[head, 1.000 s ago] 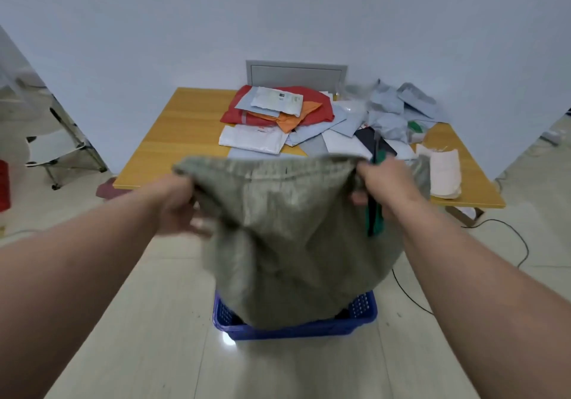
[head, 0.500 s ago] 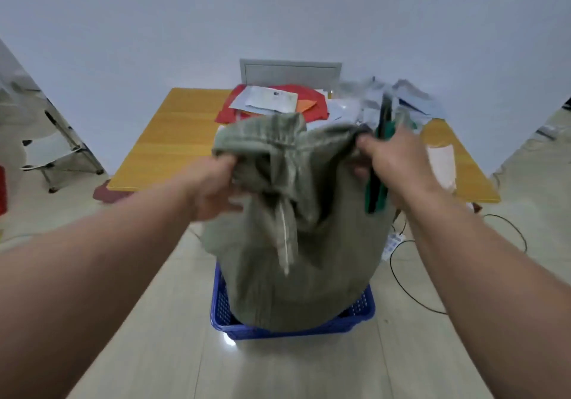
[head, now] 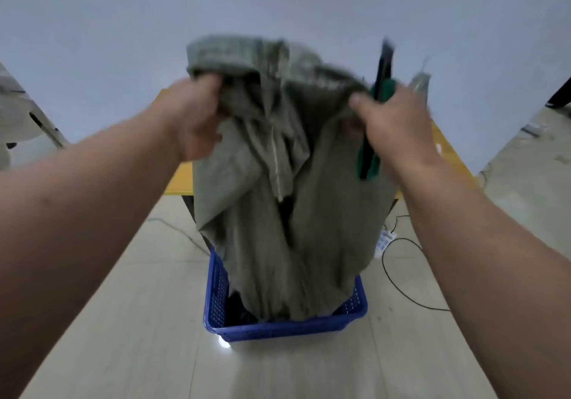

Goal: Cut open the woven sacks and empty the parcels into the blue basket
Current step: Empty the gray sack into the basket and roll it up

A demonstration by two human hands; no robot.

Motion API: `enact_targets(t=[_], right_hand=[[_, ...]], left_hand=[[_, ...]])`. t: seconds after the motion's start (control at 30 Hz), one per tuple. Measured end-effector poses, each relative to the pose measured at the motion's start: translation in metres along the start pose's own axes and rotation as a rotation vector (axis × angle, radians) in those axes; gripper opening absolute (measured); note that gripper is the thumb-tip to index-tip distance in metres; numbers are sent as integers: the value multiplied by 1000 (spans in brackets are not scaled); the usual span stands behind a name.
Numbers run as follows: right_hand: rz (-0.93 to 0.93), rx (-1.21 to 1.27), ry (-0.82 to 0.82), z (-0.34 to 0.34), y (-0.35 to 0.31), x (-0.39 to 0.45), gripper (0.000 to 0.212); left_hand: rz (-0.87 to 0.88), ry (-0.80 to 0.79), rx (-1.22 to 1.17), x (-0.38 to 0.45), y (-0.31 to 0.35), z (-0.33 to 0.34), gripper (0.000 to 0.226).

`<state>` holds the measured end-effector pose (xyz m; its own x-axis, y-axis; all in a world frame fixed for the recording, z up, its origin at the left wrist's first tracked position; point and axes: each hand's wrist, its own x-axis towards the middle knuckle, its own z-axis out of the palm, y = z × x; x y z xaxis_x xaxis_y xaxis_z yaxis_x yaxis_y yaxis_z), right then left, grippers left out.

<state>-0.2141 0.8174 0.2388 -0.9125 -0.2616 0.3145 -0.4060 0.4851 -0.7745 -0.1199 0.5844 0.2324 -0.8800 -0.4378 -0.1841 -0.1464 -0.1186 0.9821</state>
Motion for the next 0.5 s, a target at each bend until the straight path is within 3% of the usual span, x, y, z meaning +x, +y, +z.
enact_targets(t=[0.07, 0.13, 0.17, 0.27, 0.33, 0.4, 0.5], right_hand=[[-170, 194, 216, -17, -33, 7, 18], [-281, 271, 248, -20, -41, 1, 23], [-245, 229, 178, -14, -34, -2, 21], [5, -59, -172, 9, 6, -19, 18], [107, -100, -236, 16, 20, -23, 16], [90, -52, -137, 11, 10, -16, 15], [-91, 239, 208, -6, -26, 1, 22]], left_hand=[[187, 46, -132, 3, 33, 1, 53], [287, 166, -154, -2, 34, 7, 45], [233, 198, -128, -7, 21, 9, 41], [-203, 138, 151, -35, -31, 11, 33], [-366, 87, 314, -47, -47, 3, 24], [-318, 144, 266, -43, -32, -8, 23], [-1, 282, -83, -33, 18, -14, 23]])
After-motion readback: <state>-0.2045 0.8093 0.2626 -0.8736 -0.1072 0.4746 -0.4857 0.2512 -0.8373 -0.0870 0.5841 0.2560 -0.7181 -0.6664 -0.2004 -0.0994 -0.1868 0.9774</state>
